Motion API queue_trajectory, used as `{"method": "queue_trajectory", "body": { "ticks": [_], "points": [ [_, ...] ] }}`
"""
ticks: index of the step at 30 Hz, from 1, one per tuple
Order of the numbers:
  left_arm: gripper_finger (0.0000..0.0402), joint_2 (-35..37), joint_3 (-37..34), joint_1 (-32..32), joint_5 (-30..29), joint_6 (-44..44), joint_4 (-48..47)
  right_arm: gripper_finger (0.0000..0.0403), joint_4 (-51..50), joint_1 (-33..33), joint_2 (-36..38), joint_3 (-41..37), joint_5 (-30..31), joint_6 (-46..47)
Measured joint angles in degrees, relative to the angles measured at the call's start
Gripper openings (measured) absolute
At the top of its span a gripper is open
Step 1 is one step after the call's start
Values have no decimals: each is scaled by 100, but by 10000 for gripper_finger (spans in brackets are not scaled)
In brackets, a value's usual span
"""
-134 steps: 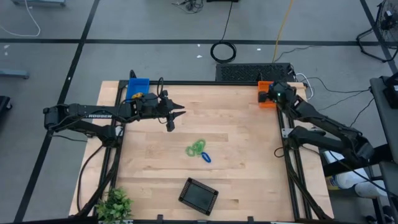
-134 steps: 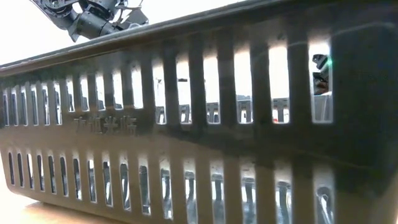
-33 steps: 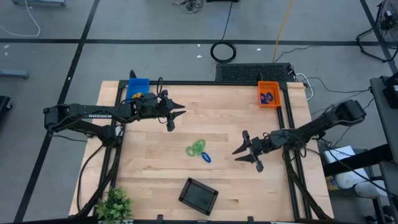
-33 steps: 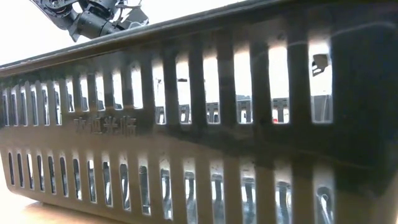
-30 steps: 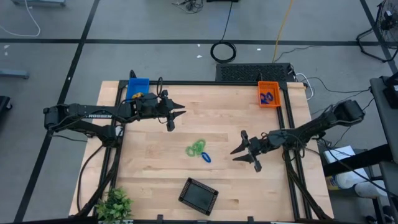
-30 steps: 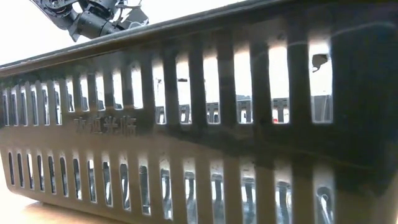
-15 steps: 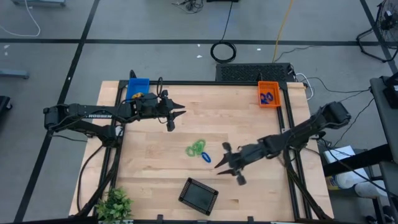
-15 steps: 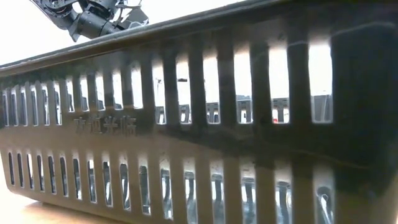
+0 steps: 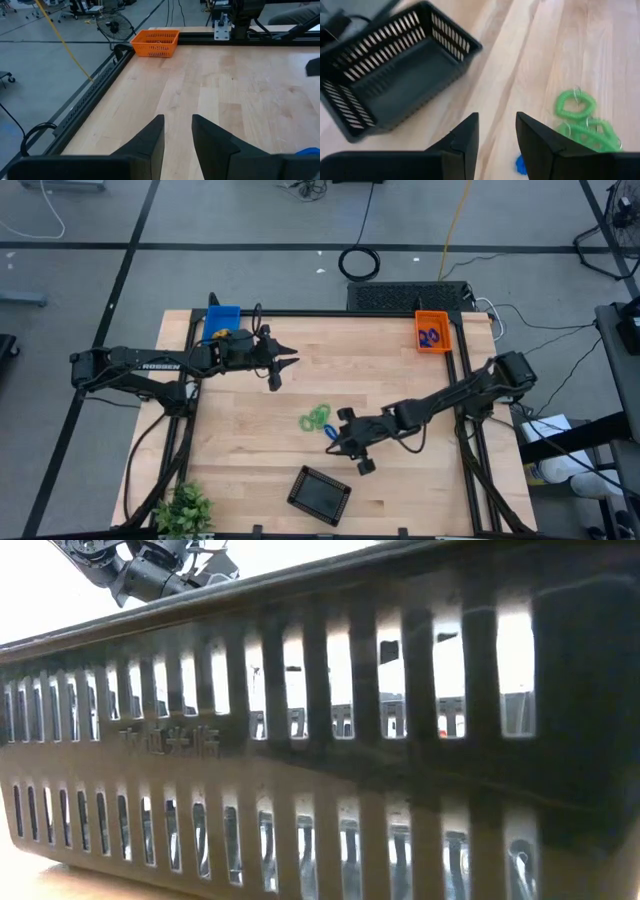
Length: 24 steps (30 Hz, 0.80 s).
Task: Sort spring keychains into baskets
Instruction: Put the blue spring keychain into the orange basket
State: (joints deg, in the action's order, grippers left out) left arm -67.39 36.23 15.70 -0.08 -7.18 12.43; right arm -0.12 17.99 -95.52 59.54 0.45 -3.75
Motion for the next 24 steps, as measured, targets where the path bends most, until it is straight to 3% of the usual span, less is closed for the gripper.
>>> {"method": "queue_trajectory", "body": {
  "ticks": [5, 11, 24],
  "points": [
    [108, 1, 0, 0, -1, 0, -11, 114, -59, -119, -100, 1, 22, 1],
    [108, 0, 0, 0, -1, -1, 1, 114, -135, -213, -97, 1, 572, -41],
    [108, 0, 0, 0, -2, -24, 155, 114, -141, -490, -913, -10, 537, -43]
  ]
}}
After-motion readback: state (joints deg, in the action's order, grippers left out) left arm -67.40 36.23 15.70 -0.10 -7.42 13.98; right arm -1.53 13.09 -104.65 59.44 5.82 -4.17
